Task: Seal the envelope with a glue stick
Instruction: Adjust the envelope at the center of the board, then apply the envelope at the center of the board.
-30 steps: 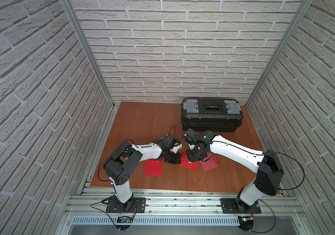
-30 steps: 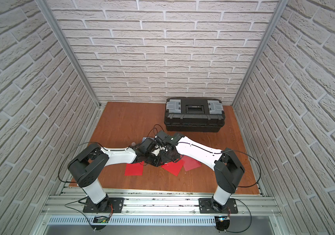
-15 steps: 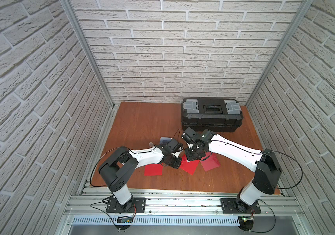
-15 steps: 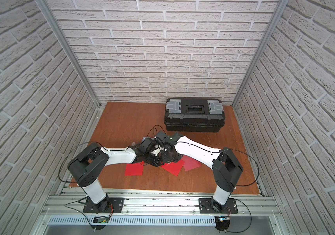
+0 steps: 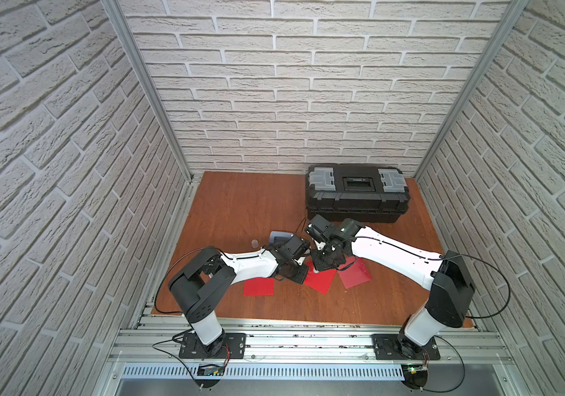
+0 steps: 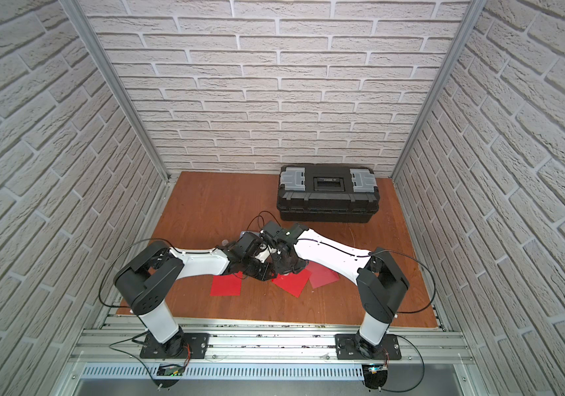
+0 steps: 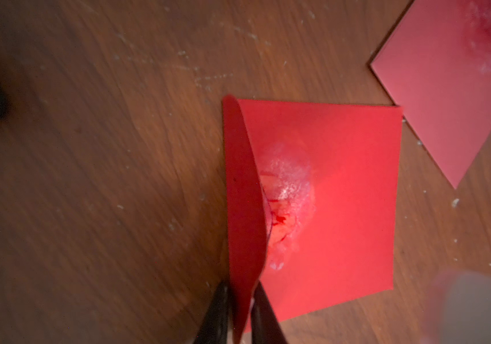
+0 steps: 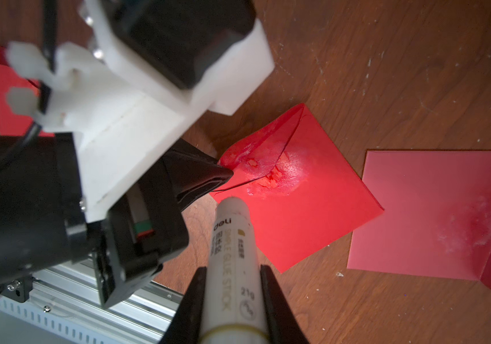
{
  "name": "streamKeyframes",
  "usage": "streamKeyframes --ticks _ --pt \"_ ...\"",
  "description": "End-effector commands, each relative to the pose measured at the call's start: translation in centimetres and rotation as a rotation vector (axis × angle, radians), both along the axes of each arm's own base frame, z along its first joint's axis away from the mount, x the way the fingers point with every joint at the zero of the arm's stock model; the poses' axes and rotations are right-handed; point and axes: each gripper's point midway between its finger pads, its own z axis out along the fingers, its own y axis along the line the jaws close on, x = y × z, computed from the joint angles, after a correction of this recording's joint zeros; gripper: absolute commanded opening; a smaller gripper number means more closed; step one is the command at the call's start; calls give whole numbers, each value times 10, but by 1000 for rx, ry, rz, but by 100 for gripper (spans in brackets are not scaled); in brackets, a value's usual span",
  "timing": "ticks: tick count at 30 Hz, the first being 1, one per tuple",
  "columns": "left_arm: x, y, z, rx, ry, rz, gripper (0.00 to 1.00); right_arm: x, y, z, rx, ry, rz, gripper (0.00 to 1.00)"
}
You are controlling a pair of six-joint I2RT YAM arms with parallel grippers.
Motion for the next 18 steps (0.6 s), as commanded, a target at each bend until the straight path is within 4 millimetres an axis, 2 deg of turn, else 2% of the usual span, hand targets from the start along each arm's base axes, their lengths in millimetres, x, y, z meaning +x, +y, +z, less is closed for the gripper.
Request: streamKeyframes --ticks 1,10,18 --pt "-8 11 -22 53 37 6 14 0 4 6 25 -31 1 2" --pt "-17 -3 -27 -14 78 -52 2 1 7 5 48 -43 1 2" --pt "-20 -10 -25 -78 119 -68 0 -3 6 -3 43 -24 5 2"
